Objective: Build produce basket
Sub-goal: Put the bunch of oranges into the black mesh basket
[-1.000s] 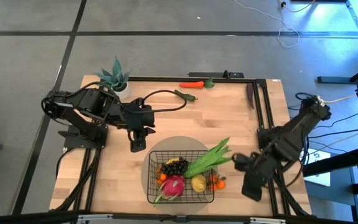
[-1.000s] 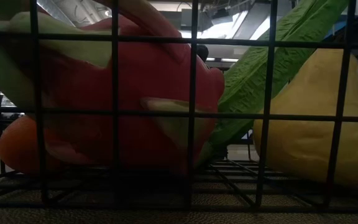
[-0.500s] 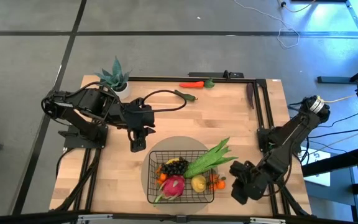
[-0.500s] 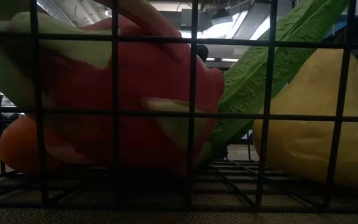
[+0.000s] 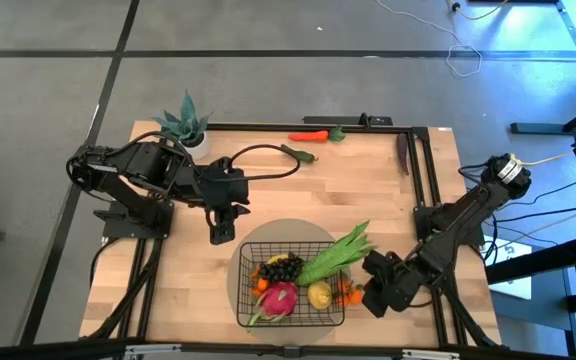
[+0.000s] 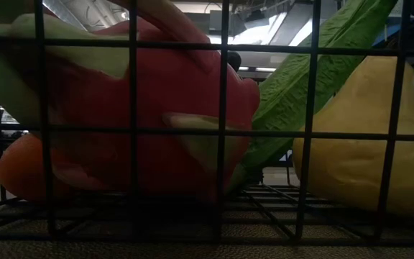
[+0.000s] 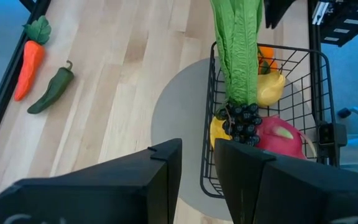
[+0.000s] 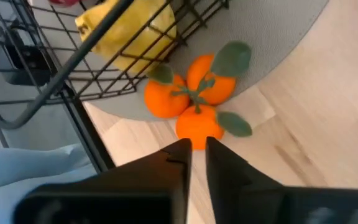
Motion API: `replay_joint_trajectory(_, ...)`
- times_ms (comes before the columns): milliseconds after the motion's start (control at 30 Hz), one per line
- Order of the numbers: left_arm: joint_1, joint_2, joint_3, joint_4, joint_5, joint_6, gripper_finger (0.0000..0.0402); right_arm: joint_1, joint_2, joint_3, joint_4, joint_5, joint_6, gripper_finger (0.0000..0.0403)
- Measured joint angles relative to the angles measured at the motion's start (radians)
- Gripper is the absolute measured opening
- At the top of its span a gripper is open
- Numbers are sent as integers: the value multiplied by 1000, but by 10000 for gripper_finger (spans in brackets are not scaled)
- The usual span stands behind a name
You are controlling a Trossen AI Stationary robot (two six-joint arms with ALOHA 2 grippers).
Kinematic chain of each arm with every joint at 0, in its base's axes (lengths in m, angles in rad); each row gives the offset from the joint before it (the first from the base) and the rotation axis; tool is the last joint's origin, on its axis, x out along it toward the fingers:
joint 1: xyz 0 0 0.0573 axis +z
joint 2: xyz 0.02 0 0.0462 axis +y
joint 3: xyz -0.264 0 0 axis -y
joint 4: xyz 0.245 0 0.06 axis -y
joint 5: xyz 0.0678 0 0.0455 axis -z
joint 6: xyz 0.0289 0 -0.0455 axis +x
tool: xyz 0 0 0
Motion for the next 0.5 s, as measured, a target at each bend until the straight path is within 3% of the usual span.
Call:
replay_joint_trajectory(233, 0, 0, 0, 0, 0, -7, 84, -33, 0, 0, 6, 3, -20, 102)
replay_joint_trajectory(500, 0, 0, 0, 0, 0, -8, 84, -90, 0, 0, 40, 14, 33, 109)
